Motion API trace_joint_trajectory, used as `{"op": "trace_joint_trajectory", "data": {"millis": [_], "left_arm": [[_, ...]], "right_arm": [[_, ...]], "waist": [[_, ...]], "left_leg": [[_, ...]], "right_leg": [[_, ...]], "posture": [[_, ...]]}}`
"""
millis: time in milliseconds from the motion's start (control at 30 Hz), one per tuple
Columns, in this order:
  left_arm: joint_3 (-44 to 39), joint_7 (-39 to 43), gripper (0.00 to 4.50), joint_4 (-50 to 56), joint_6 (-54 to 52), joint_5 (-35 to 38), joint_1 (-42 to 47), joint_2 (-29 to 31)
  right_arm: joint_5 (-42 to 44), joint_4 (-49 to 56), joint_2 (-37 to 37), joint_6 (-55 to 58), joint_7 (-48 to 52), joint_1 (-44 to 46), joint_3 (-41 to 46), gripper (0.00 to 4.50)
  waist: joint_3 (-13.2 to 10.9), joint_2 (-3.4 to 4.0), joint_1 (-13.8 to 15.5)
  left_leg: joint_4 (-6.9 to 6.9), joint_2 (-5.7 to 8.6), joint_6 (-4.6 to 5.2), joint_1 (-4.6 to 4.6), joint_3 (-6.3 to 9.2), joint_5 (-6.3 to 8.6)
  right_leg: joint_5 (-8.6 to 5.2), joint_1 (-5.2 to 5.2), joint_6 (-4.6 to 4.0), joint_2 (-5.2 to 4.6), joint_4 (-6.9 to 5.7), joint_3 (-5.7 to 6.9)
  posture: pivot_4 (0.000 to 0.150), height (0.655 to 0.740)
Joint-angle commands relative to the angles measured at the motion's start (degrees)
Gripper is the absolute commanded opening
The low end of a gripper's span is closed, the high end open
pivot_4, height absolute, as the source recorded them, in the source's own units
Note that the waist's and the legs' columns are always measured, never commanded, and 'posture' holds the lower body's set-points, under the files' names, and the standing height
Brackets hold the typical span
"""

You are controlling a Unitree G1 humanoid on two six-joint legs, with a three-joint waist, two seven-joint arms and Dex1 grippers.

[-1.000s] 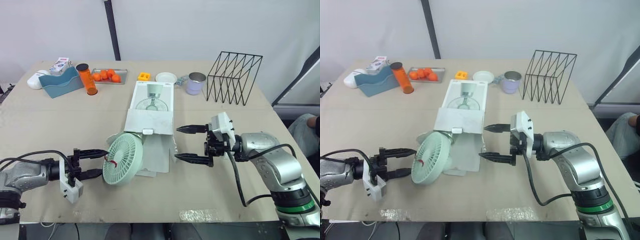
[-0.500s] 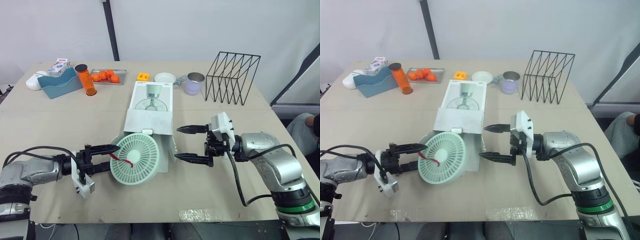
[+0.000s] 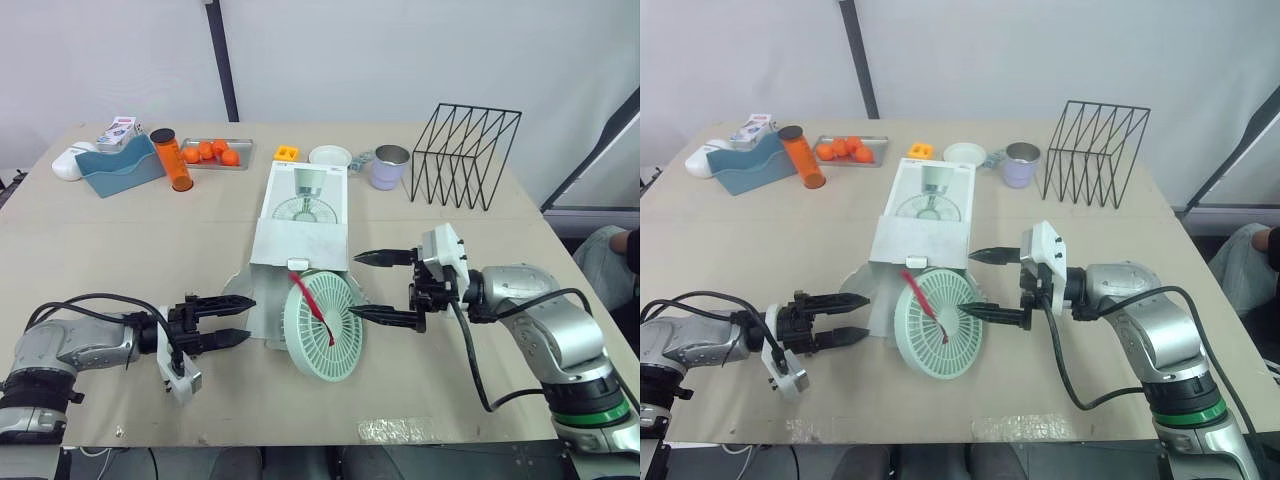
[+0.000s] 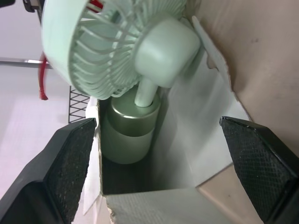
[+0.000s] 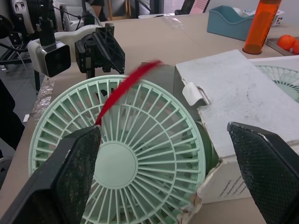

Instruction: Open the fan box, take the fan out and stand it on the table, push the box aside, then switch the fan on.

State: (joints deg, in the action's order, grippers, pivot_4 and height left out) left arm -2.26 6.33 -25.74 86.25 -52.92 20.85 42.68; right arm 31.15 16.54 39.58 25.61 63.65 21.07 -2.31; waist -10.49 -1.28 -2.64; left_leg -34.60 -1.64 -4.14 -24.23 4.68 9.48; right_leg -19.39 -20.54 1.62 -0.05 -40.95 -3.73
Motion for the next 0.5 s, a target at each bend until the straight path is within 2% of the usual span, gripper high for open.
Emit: {"op": "trace_joint_trajectory", "data": {"millis": [33,267,400,500], "left_arm": [[0.8,-2.49,4.49,2.17,-0.61,1.79,2.07,0.69],[9.18,0.24,4.49,2.75,0.53,11.22,8.55,4.56],[19.28,4.15,4.49,4.26,1.23,18.55,13.32,9.7],[24.29,6.53,4.49,4.87,2.14,20.81,16.84,11.92]], "right_arm": [[0.12,1.96,0.28,-0.97,-0.32,-0.17,1.08,4.5],[-0.33,0.99,0.28,-1.44,-0.01,0.3,0.91,4.5],[-0.55,0.3,-0.05,-1.69,0.25,0.78,0.54,4.5],[-0.79,-0.25,-0.62,-1.9,0.24,1.09,0.08,4.5]], "waist": [[0.0,0.0,0.0],[0.0,-0.02,0.01],[-0.01,-0.01,-0.1],[-0.01,-0.01,-0.07]], "left_leg": [[0.0,0.0,0.0,0.0,0.0,0.0],[-0.01,0.01,-0.01,-0.01,0.01,-0.01],[0.02,0.0,-0.01,0.01,-0.02,0.0],[0.03,0.0,-0.01,0.01,-0.01,0.0]], "right_leg": [[0.0,0.0,0.0,0.0,0.0,0.0],[0.0,0.0,0.0,0.0,0.0,0.0],[0.0,0.0,0.01,0.01,0.01,-0.02],[-0.01,0.0,0.01,0.02,0.01,-0.01]], "posture": [[0.15,0.74],[0.15,0.74],[0.15,0.74],[0.15,0.74]]}}
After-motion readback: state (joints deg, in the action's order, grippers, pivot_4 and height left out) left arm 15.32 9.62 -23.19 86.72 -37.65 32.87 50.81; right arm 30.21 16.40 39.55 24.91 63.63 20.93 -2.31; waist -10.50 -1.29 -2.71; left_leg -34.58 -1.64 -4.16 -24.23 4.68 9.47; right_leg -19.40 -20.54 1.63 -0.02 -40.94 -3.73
